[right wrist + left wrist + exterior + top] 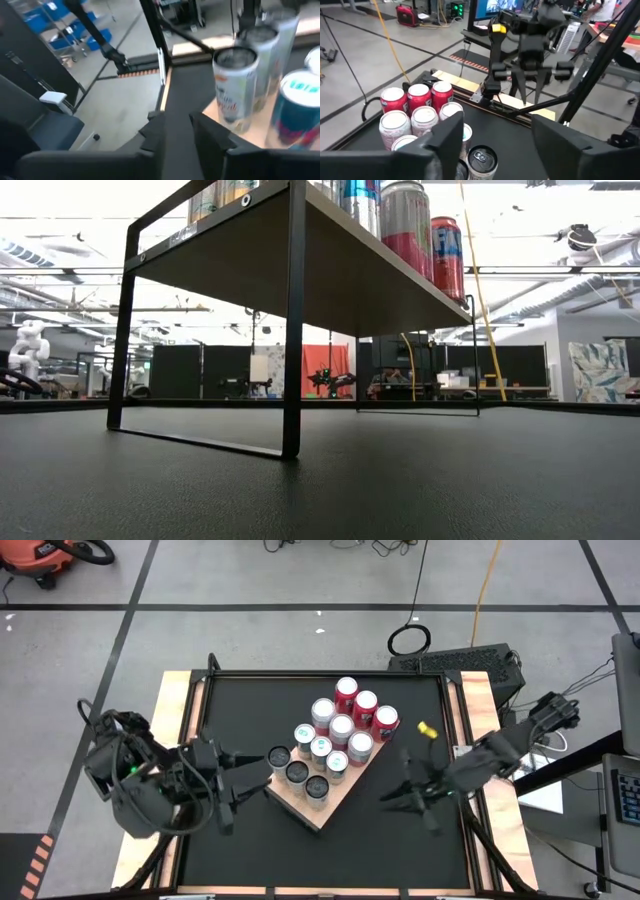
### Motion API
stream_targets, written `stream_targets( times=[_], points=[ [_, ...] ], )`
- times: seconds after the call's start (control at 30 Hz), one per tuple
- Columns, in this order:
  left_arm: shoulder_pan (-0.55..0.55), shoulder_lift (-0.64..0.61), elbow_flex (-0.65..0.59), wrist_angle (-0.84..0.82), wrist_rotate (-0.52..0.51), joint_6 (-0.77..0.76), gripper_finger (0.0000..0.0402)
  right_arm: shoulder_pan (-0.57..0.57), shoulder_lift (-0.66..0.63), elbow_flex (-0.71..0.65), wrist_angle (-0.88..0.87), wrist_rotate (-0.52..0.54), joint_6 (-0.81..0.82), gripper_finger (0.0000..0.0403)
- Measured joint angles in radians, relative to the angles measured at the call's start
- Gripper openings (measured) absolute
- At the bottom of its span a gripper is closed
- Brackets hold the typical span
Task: Place canned beverage on shelf
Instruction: Return to Home Position
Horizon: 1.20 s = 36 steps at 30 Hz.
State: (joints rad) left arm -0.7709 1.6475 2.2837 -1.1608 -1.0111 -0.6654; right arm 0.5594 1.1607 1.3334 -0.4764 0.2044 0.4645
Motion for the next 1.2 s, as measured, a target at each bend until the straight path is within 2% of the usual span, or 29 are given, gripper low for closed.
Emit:
stream_targets(
  times=[0.2, 0.33, 0.47, 0.73, 1.0, 1.2],
  points=[
    [0.034, -0.023, 0.0, -0.008, 0.032, 0.027, 0.0126, 0.0, -0.12, 0.0, -0.015, -0.026, -0.166, 0.0007],
    [0.039, -0.026, 0.0, -0.01, 0.031, 0.027, 0.0066, 0.0, -0.191, 0.0, -0.033, -0.025, -0.249, 0.001],
    [0.038, -0.025, 0.0, -0.009, 0.031, 0.026, 0.003, 0.0, -0.253, 0.0, -0.034, -0.024, -0.289, 0.0003],
    [0.064, -0.018, 0.0, 0.014, 0.02, 0.021, 0.001, 0.0, -0.355, 0.0, -0.121, -0.023, -0.392, 0.0001],
    [0.143, -0.018, 0.0, 0.017, 0.209, 0.16, 0.001, -0.002, -0.427, 0.0, -0.156, -0.023, -0.401, 0.0001],
    [0.205, -0.022, 0.0, 0.013, 0.346, 0.327, 0.0001, -0.002, -0.453, 0.0, -0.17, -0.013, -0.43, 0.0]
  ],
)
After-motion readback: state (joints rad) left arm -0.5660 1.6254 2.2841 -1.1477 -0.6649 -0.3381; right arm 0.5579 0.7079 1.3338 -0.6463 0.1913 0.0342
